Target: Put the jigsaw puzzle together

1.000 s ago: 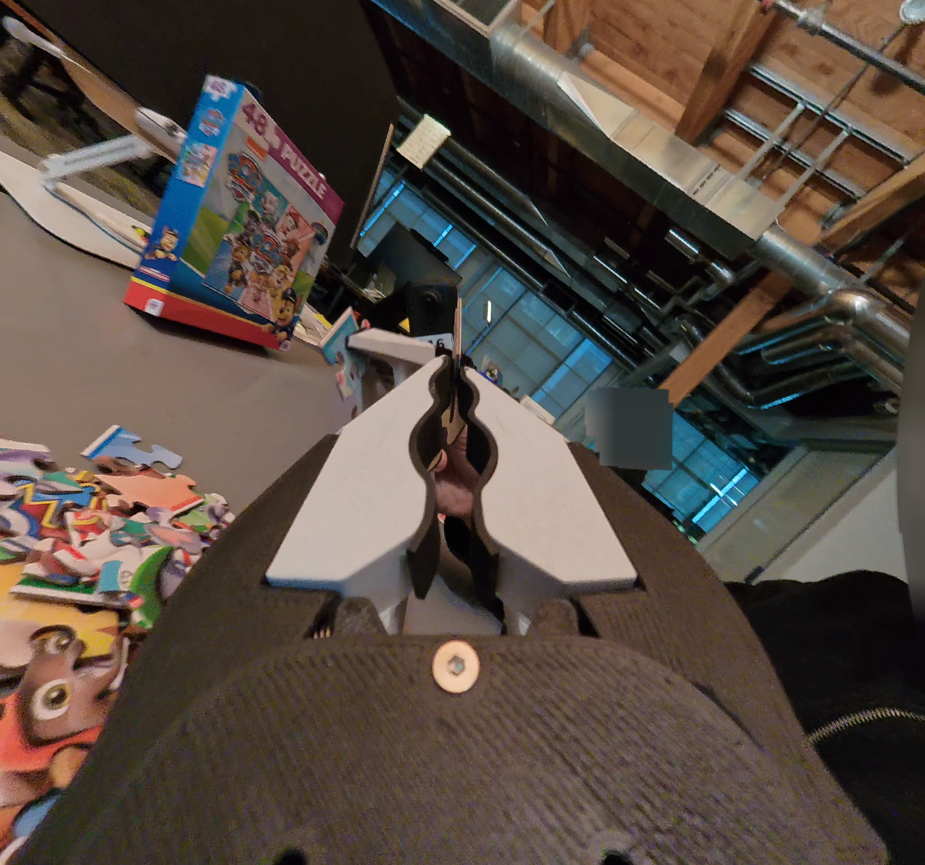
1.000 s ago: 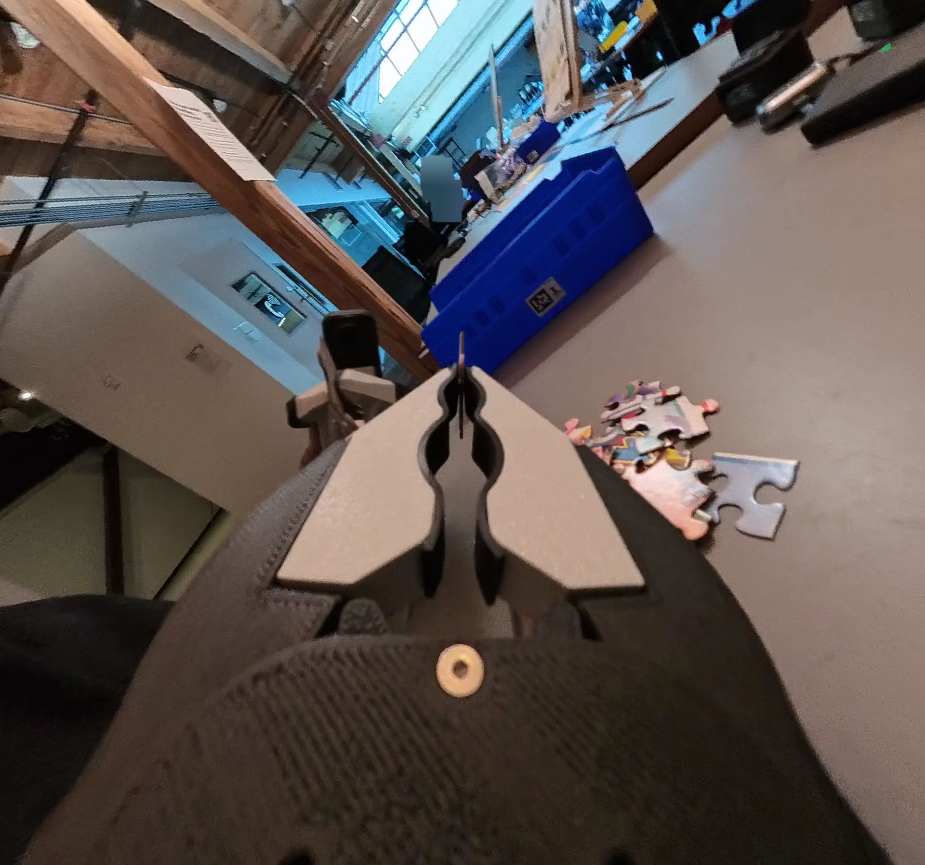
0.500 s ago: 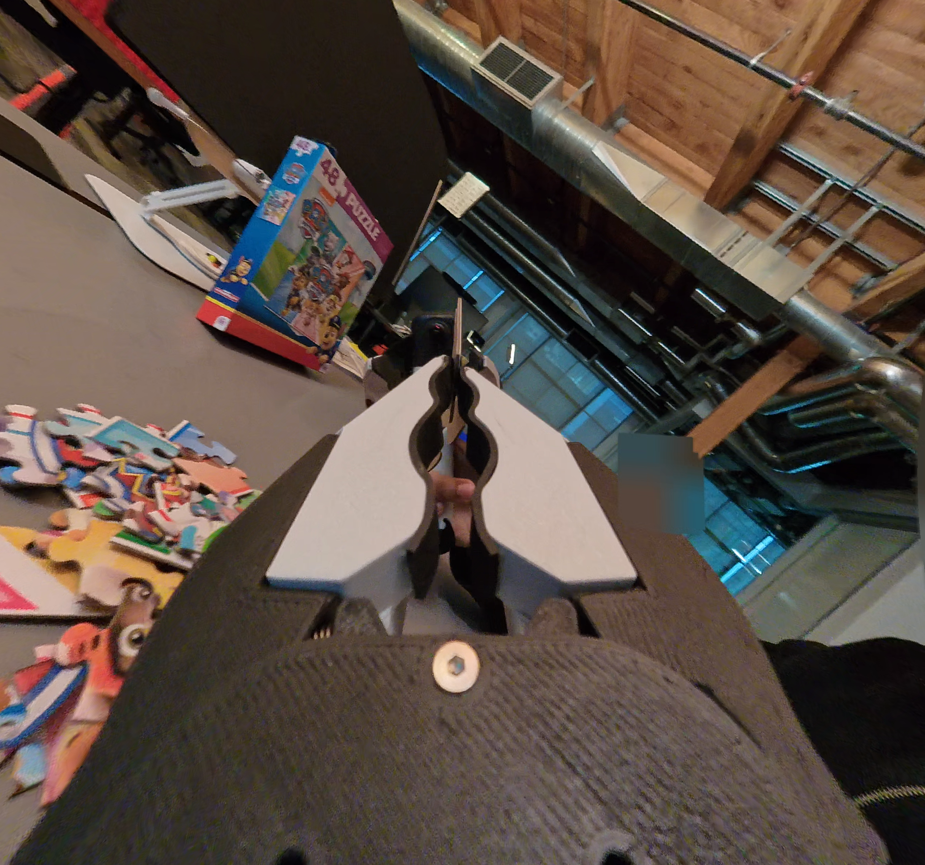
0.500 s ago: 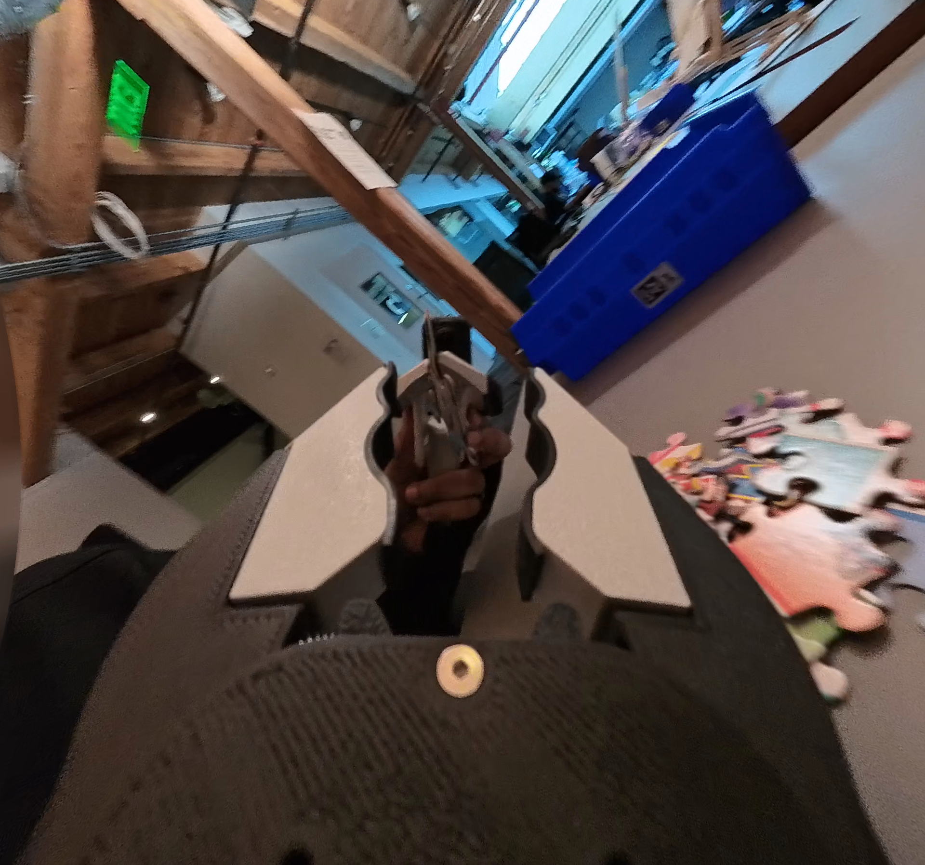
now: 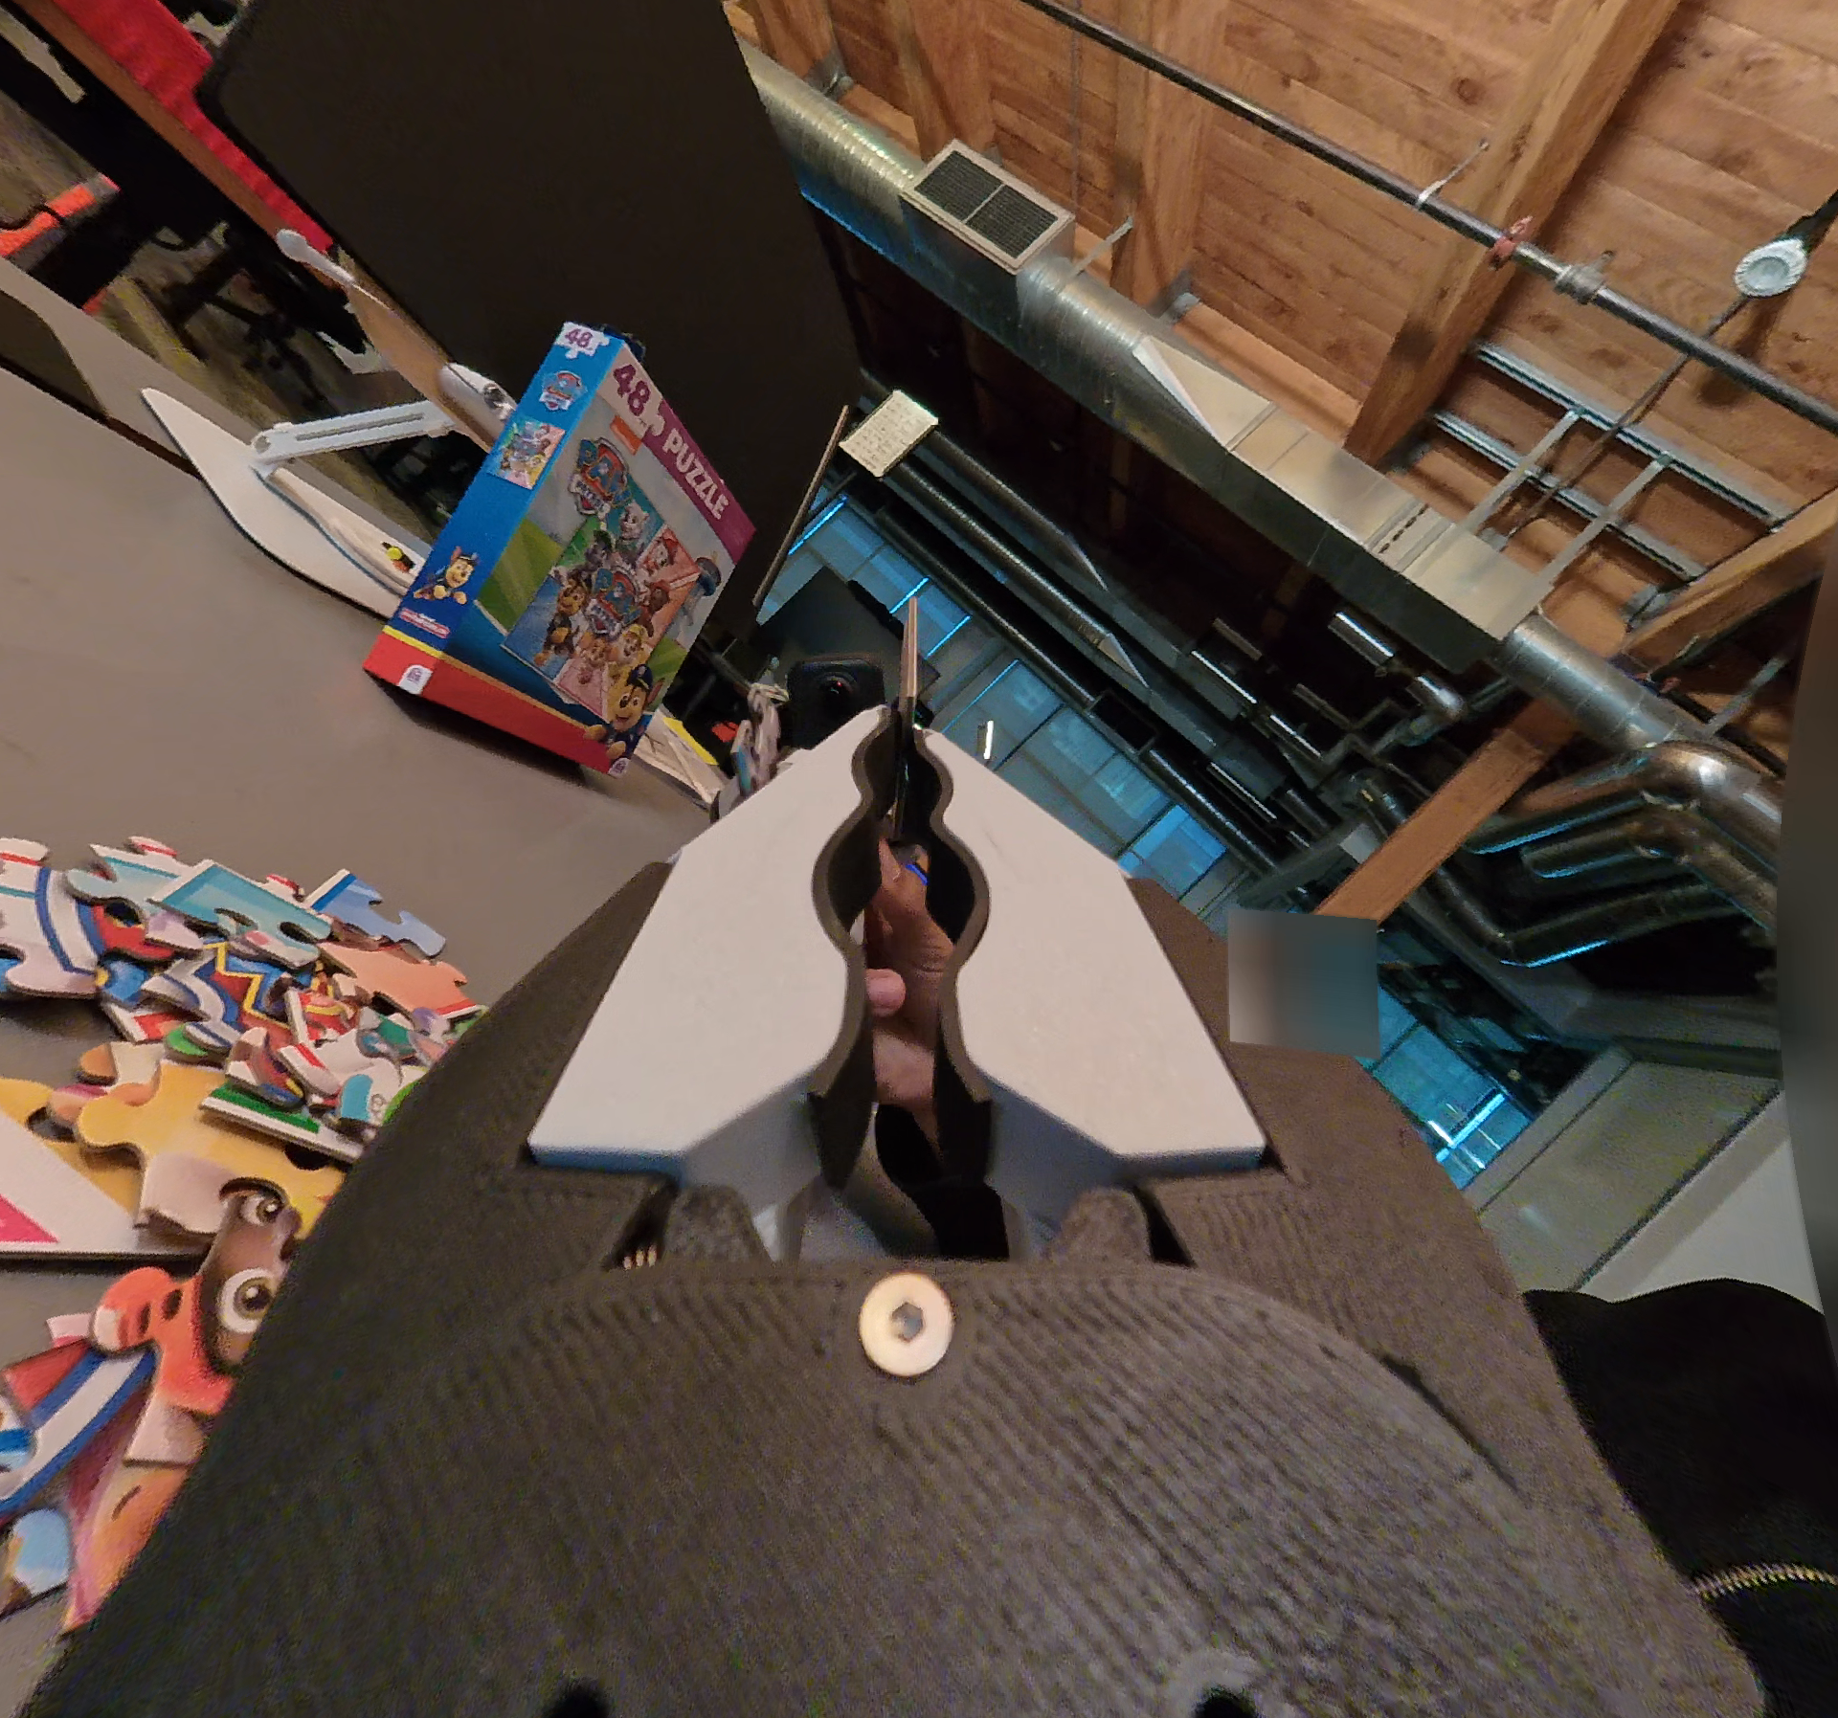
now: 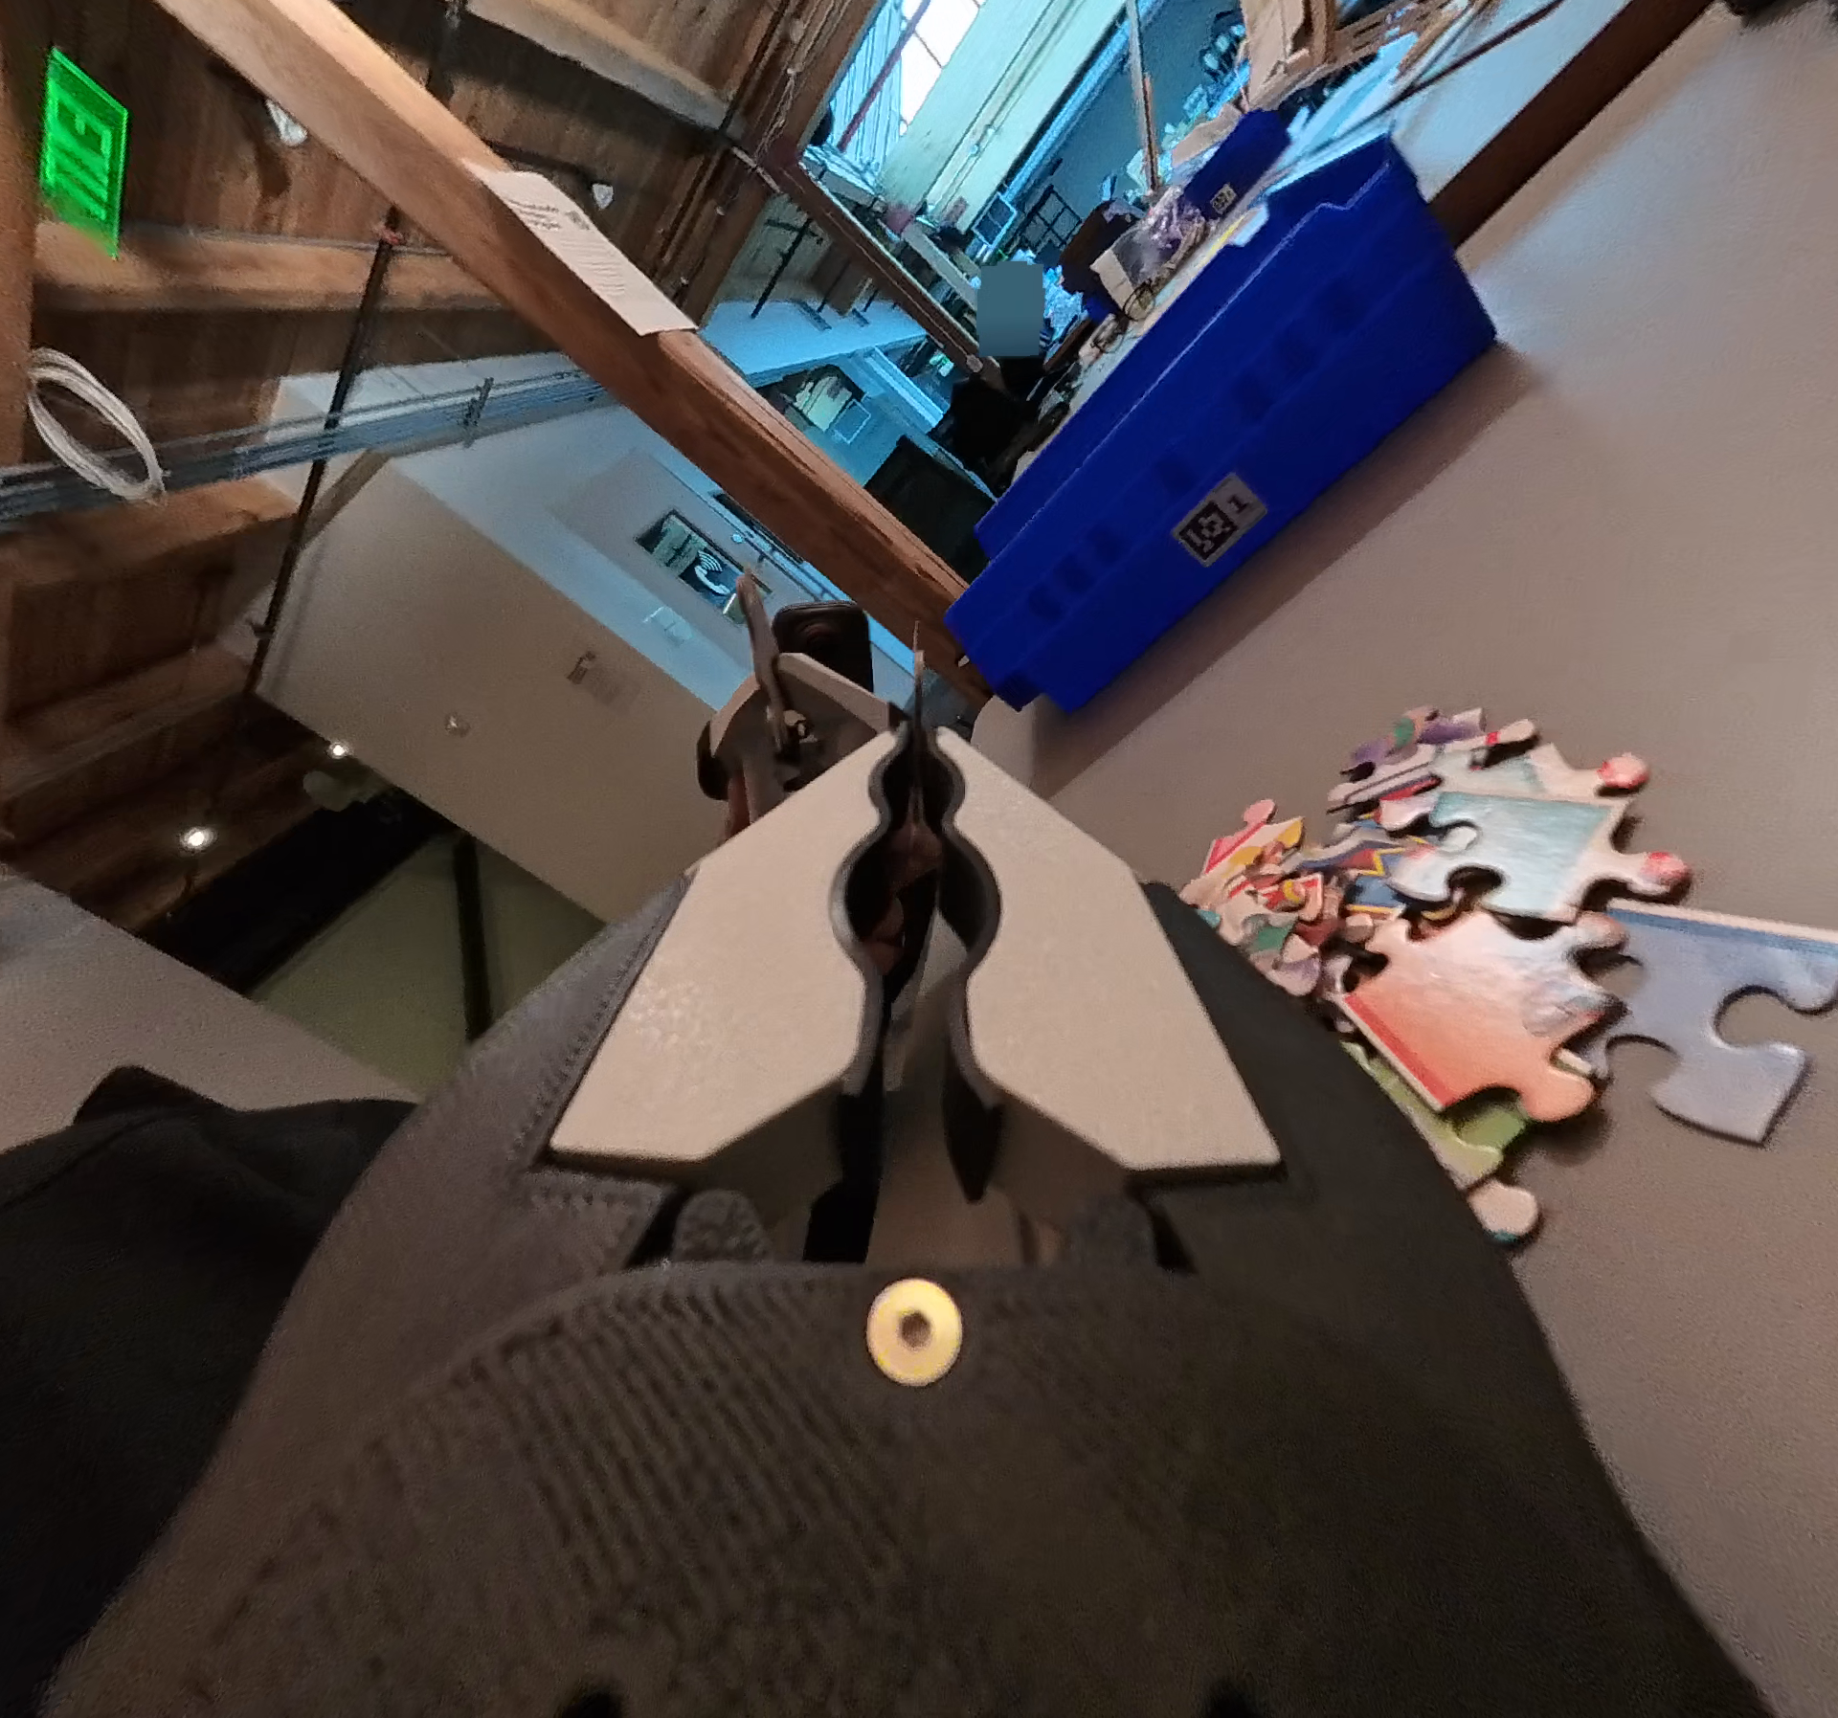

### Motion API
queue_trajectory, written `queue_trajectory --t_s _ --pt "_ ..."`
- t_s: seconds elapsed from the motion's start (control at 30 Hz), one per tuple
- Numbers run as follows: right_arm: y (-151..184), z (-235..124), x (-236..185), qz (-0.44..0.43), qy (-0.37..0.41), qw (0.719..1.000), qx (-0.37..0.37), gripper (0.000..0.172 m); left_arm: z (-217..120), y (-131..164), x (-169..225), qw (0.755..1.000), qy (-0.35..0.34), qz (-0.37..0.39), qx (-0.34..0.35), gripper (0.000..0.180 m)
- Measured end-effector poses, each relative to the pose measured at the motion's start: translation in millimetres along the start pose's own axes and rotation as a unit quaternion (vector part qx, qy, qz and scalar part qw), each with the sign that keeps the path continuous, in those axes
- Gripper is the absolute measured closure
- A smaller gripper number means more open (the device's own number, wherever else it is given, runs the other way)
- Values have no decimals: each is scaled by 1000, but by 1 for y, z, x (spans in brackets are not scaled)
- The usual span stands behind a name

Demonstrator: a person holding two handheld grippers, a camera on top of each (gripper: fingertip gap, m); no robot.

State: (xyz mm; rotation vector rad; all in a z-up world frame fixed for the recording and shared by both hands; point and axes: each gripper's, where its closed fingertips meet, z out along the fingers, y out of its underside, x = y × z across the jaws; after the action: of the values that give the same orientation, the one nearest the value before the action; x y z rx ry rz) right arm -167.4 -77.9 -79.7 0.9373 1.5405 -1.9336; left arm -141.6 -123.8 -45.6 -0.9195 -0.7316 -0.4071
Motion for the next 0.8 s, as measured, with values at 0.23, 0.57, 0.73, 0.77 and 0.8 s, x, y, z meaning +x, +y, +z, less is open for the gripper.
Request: queue_trajectory --t_s 0.23,0.57,0.73,0.77,0.8 --pt "9 -4 44 26 112 993 -24 120 -4 6 -21 998 -61 7 -29 180" --pt "-60 -100 -16 -100 152 975 127 121 -10 52 -80 960 -222 14 -169 163" --pt "-30 -124 -29 -149 207 965 64 116 -23 35 -92 936 -303 89 -155 136" --pt "-22 -131 -28 -154 224 961 47 116 -21 32 -88 937 -299 102 -149 137" --pt "-14 -138 -26 -158 243 957 33 115 -18 30 -83 939 -292 115 -144 138"
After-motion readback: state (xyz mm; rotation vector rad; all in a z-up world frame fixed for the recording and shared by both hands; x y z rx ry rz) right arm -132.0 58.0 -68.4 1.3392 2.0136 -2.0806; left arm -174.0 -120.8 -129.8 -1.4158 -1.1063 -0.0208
